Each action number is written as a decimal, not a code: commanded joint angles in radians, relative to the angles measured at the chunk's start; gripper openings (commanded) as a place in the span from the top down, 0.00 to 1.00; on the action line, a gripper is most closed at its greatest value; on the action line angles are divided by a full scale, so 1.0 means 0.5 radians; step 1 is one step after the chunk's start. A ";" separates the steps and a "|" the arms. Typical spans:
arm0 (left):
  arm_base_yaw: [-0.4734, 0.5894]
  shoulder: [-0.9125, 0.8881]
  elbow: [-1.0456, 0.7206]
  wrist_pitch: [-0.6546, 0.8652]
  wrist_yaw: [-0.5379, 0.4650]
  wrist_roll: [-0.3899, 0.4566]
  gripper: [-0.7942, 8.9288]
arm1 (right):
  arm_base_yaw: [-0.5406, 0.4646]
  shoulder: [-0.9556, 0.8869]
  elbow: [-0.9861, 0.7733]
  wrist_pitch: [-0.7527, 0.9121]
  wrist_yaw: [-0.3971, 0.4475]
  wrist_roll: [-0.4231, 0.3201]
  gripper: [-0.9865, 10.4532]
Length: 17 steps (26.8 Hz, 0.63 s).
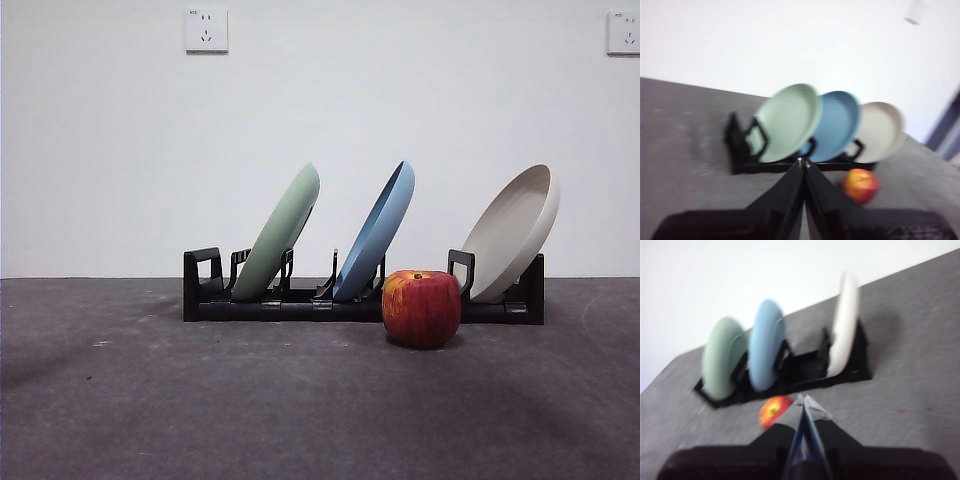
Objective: Take the green plate from the plate rack,put the plate on the table,take the apple from the table,put the apple in the plate
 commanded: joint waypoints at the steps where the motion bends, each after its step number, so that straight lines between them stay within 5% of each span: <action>1: 0.005 0.145 0.137 -0.029 0.188 0.013 0.93 | 0.005 0.153 0.210 -0.146 -0.156 -0.185 0.92; 11: 0.004 0.629 0.649 -0.394 0.835 0.241 0.93 | 0.008 0.681 0.887 -0.957 -0.597 -0.812 0.92; 17: 0.000 0.723 0.848 -0.842 0.906 0.546 0.93 | 0.045 0.799 1.022 -1.205 -0.673 -0.883 0.92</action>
